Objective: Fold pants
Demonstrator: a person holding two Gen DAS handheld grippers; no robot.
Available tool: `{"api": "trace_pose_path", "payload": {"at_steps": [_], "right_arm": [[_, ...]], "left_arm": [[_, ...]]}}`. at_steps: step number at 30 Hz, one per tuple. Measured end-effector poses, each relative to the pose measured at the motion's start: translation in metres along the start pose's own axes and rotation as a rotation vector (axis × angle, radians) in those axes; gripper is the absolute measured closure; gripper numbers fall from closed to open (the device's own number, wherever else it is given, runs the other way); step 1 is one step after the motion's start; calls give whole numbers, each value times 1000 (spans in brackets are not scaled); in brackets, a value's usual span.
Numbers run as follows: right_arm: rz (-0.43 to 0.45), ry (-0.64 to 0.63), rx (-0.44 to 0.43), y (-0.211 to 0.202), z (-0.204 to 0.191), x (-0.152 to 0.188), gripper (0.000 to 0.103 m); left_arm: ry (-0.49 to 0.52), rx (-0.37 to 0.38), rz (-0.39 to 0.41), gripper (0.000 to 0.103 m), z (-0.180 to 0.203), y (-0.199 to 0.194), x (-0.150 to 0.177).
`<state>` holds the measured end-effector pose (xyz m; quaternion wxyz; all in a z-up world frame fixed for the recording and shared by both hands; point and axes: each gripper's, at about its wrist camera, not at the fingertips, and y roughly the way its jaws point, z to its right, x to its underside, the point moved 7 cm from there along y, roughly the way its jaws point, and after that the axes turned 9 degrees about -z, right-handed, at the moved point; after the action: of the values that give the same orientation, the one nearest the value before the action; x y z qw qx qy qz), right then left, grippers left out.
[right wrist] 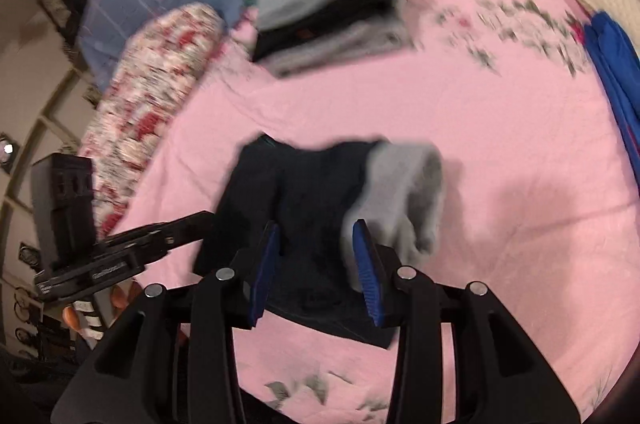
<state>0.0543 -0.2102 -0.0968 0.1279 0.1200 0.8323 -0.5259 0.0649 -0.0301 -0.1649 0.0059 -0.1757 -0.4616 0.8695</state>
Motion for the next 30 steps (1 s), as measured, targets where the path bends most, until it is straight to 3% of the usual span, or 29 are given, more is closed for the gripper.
{"api": "trace_pose_path", "payload": {"at_steps": [3,7,10,13,16,19,26,30], "right_arm": [[-104,60,74,35,33,18,66],[-134,-22,168,25,22,23,66],[-107,-63,125,8,-5,1,65],[-65,-214,58,2,-60,-34,59],[-153,-316,8,44,-100,-71,58],[-250,-351,115,97,-105,-95,58],[-384,-388,246,157,-96,-99,57],[-410,-356,256,184,-87,-97,37]], "left_arm": [[-42,82,-18,100,-13,5,5],[-17,43,-5,100,-10,2,7],[-16,33,-6,100,-8,2,9],[-21,17,-9,100,-6,0,6],[-9,-23,-7,100,-3,-6,11],[3,-52,-10,100,-1,-8,14],[12,-93,-19,100,-5,-4,14],[-1,-91,-19,100,-6,-3,12]]}}
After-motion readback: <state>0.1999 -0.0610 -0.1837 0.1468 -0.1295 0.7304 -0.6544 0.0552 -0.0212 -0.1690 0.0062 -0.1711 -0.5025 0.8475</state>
